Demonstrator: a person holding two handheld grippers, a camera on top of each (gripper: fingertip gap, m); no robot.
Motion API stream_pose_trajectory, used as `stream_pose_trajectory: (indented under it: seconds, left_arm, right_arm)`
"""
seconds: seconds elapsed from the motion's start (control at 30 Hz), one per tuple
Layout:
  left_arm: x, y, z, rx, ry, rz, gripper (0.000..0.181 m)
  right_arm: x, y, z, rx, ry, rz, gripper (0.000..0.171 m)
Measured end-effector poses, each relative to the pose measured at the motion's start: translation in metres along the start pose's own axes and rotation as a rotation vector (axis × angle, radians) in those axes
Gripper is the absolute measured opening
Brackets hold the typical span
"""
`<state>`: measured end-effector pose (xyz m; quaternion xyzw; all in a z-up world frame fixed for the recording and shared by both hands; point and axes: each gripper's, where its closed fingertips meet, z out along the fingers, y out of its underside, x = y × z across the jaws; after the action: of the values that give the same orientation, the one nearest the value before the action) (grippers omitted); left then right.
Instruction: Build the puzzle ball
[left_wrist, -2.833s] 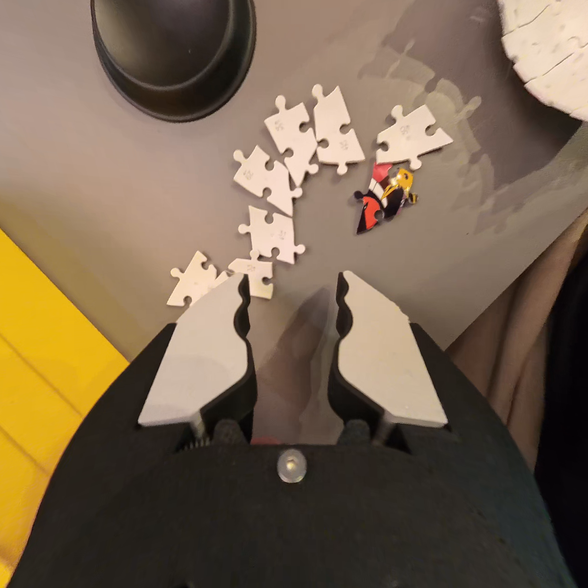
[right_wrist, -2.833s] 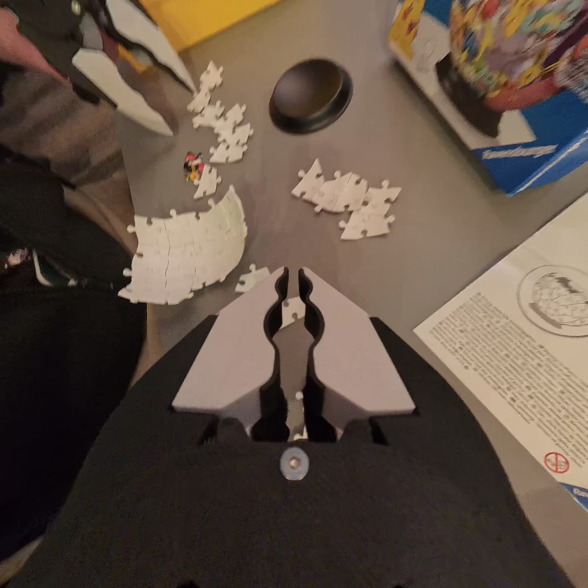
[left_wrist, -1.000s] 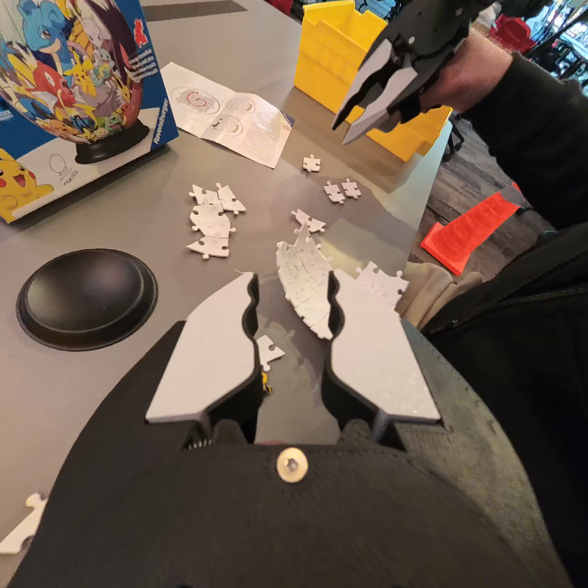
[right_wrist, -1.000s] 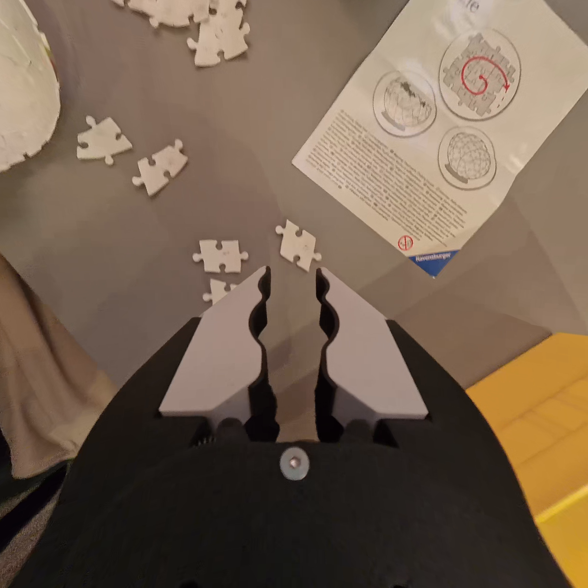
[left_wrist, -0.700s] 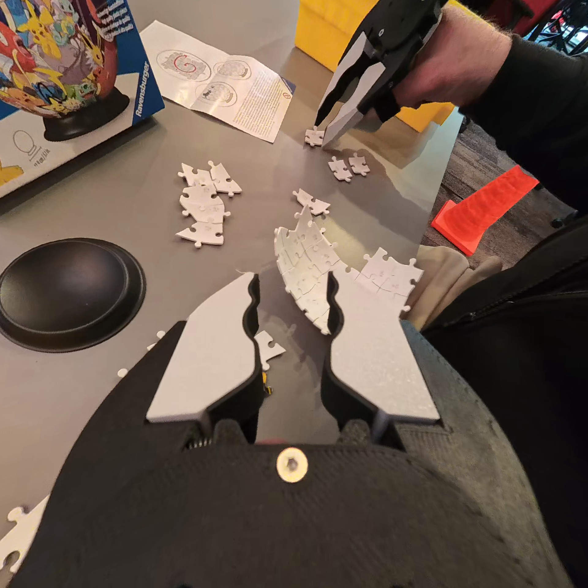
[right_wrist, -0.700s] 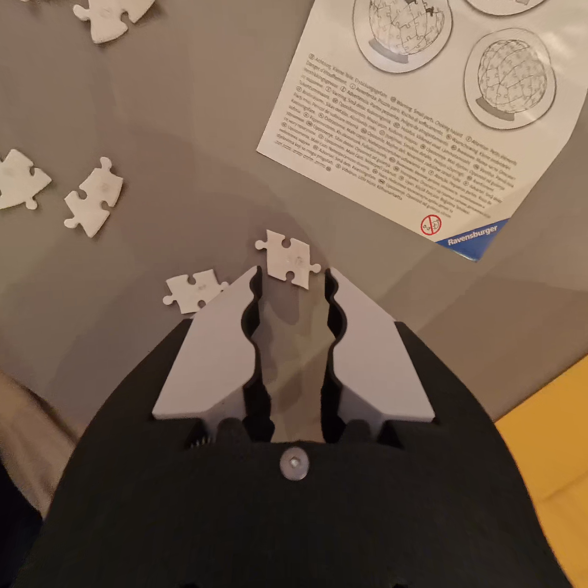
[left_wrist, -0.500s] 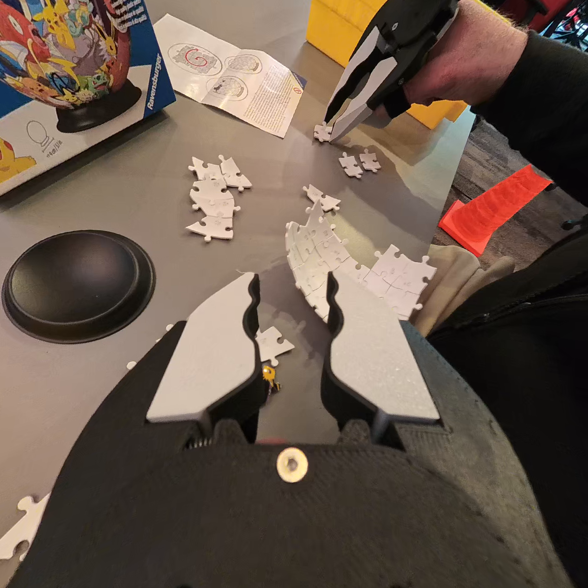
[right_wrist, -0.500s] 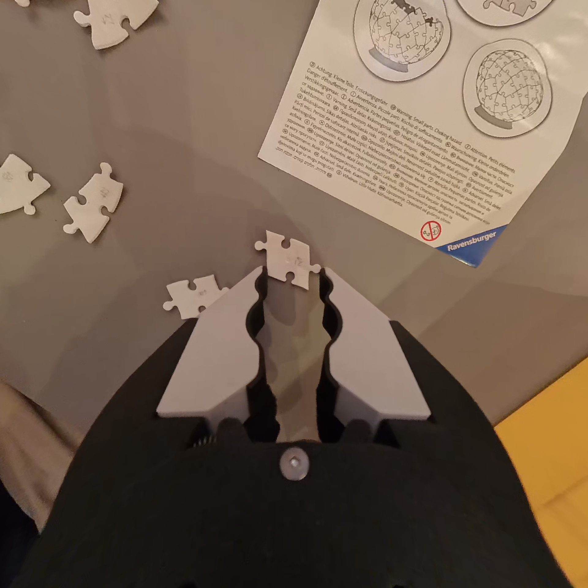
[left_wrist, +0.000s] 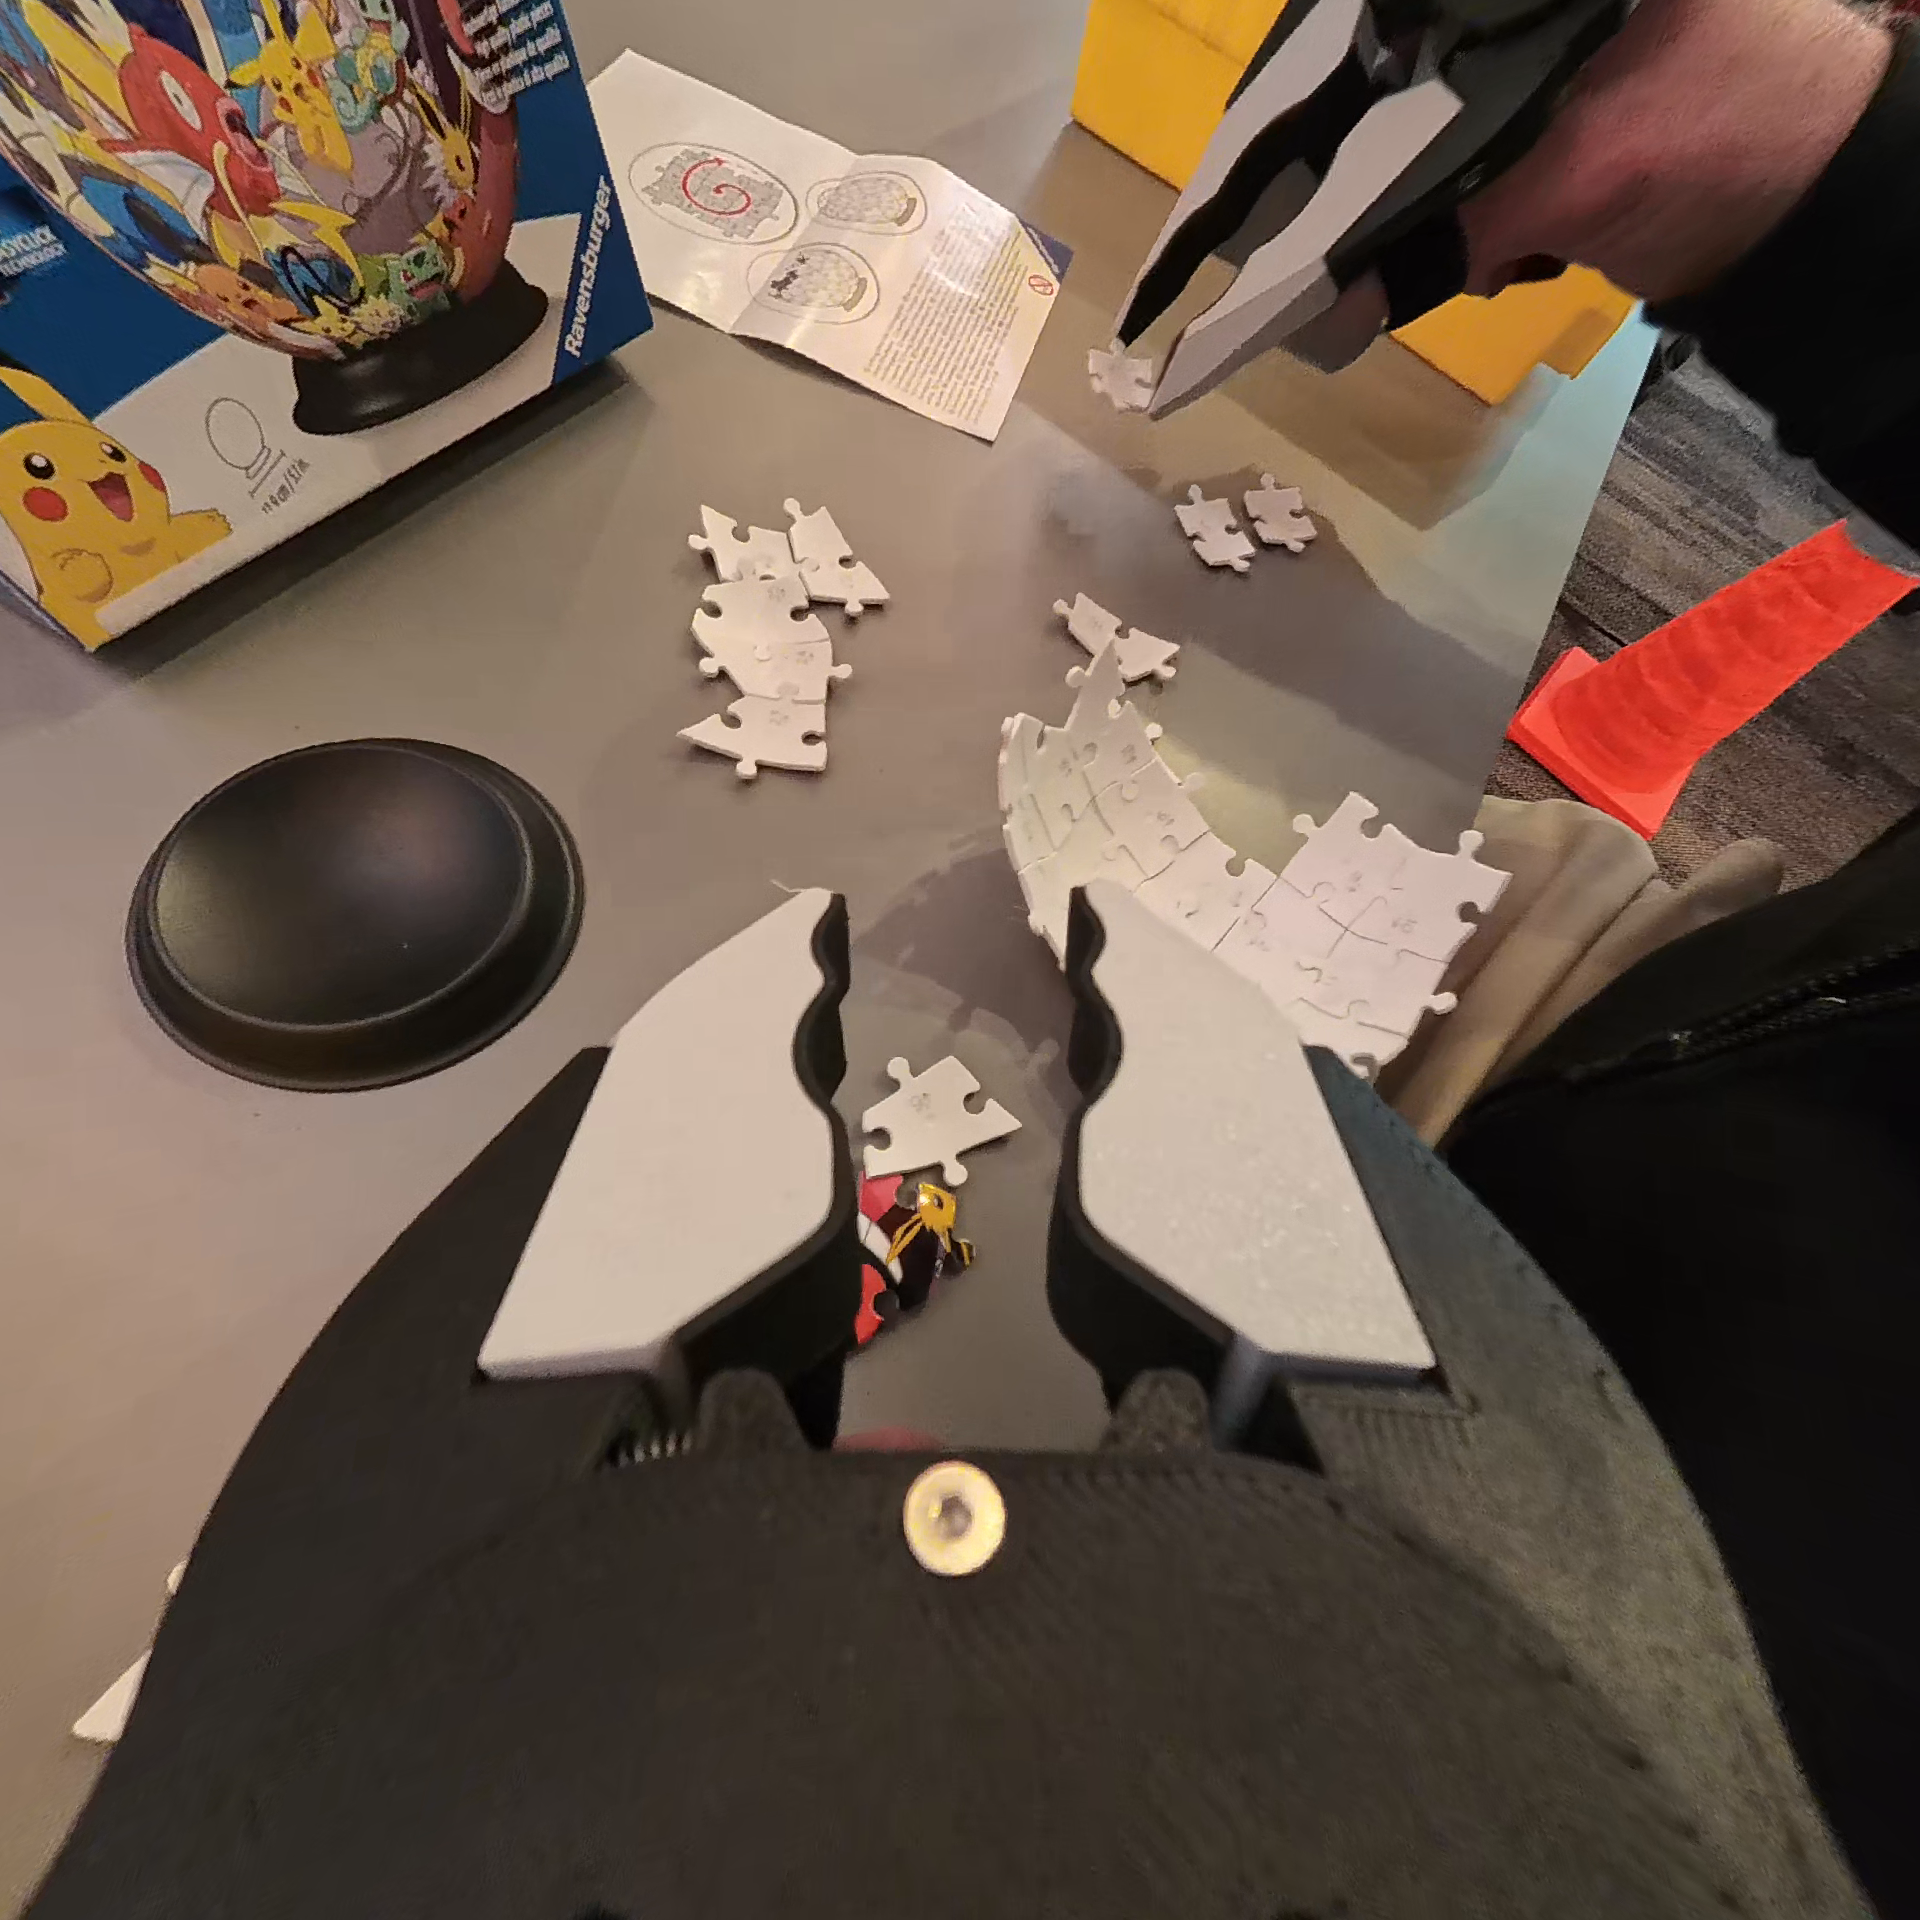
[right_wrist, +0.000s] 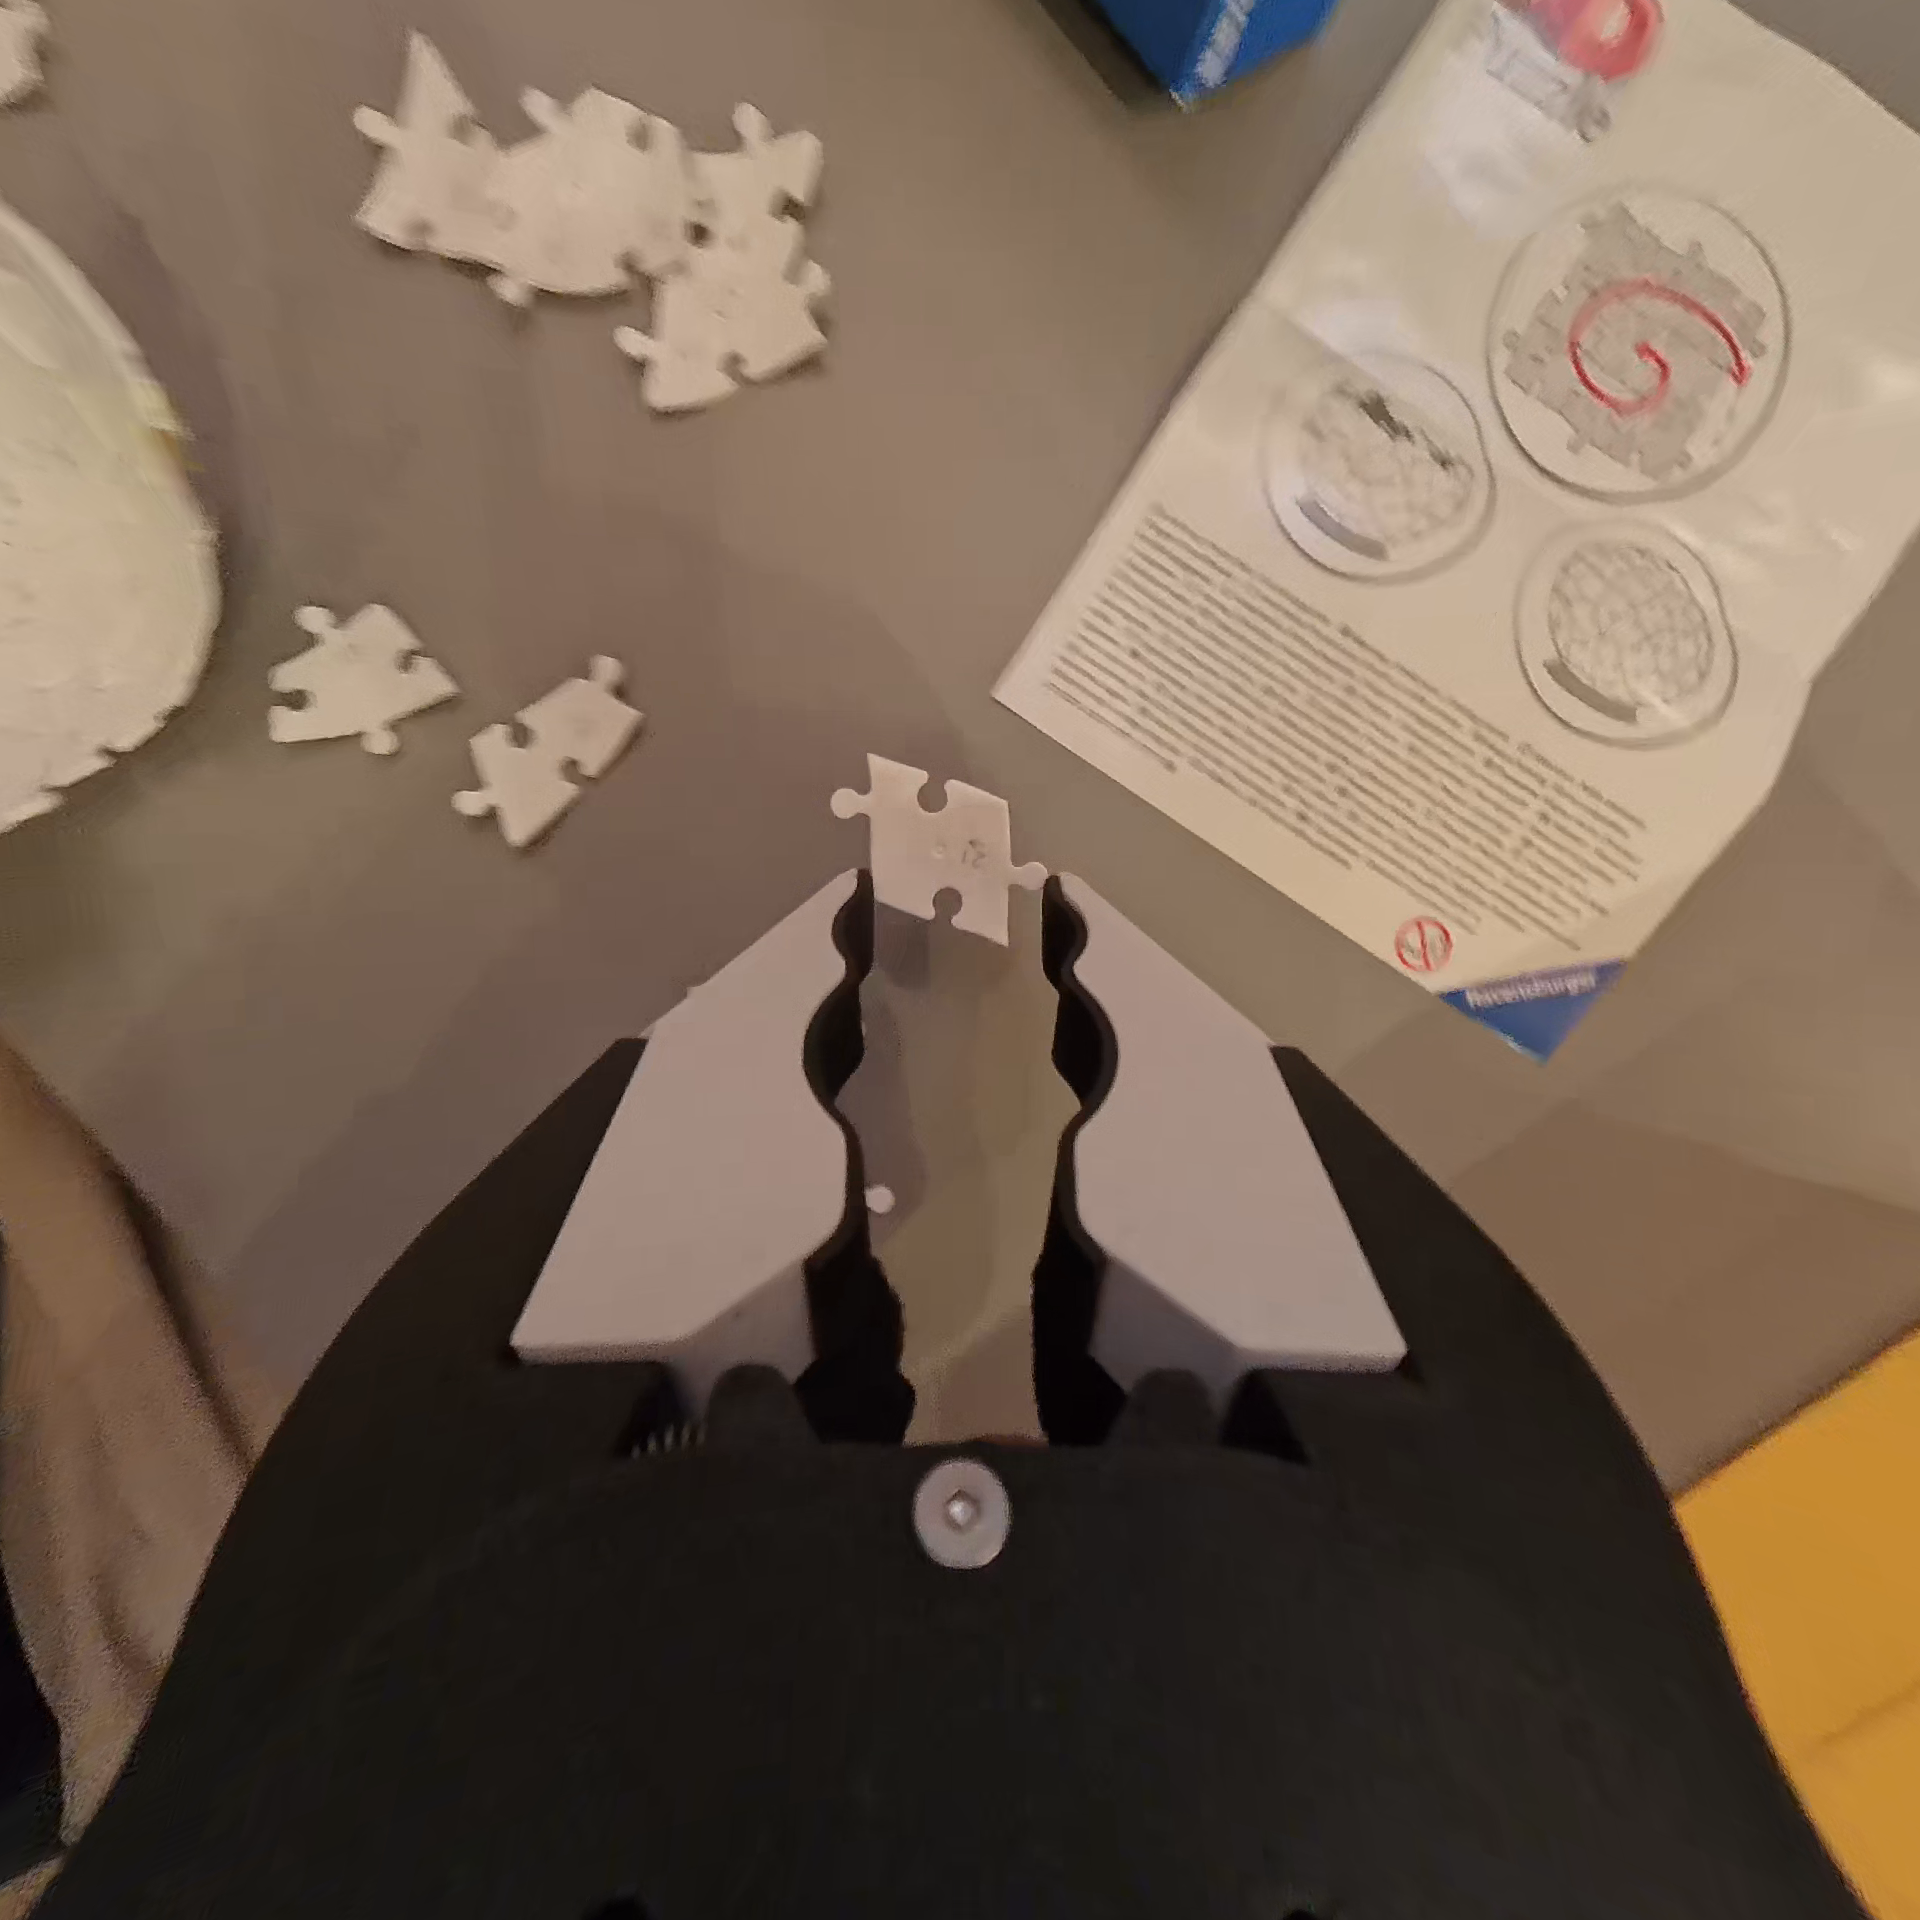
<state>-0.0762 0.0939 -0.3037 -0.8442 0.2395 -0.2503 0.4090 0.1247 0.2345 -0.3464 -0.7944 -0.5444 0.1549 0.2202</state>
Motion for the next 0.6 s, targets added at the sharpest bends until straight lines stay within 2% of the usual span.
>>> stream_pose_trajectory:
  seconds: [0.47,0.6]
  left_arm:
    - [0.021,0.011,0.025,-0.108,0.066,0.050,0.037]
    - [0.025,0.017,0.037,-0.183,0.068,0.092,0.036]
  right_arm:
    - [-0.057,-0.022,0.000,0.054,-0.174,-0.189,0.031]
    - [-0.064,-0.021,0.002,0.045,-0.196,-0.204,0.031]
